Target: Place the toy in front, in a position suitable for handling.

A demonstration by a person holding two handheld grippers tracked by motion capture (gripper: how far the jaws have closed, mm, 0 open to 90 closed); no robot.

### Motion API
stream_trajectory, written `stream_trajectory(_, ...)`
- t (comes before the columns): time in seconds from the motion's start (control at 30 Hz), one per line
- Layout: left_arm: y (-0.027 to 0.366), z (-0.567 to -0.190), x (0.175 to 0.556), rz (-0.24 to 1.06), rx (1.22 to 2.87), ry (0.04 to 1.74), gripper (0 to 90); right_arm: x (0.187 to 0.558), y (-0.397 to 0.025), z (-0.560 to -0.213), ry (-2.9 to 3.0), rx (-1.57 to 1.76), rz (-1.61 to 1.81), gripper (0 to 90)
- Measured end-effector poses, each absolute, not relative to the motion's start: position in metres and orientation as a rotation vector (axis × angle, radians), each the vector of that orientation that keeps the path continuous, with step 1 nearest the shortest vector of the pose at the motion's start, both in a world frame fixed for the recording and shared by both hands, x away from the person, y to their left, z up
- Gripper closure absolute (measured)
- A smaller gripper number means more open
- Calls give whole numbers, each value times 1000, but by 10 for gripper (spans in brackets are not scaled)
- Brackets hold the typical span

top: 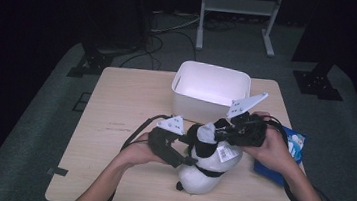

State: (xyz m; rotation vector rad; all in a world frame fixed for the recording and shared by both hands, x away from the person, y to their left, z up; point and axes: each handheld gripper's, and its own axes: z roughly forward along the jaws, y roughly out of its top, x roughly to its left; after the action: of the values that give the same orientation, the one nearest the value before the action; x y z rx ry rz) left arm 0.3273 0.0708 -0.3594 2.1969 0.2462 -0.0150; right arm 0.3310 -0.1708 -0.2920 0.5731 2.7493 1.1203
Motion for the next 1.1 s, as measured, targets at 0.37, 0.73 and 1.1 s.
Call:
stream_trajectory(0.37, 58, -373, 319, 61, 2167, 290, 62, 333, -164, -293, 2734, 584, 1105, 863)
stream_trajectory(0.73, 59, -371, 320, 103, 2102, 280, 295, 333, -169, -293, 2723, 616, 1126, 866)
stream_trajectory(1.1, 78, -358, 323, 118, 2104, 206, 369, 333, -155, -285, 2704, 581, 1216, 867)
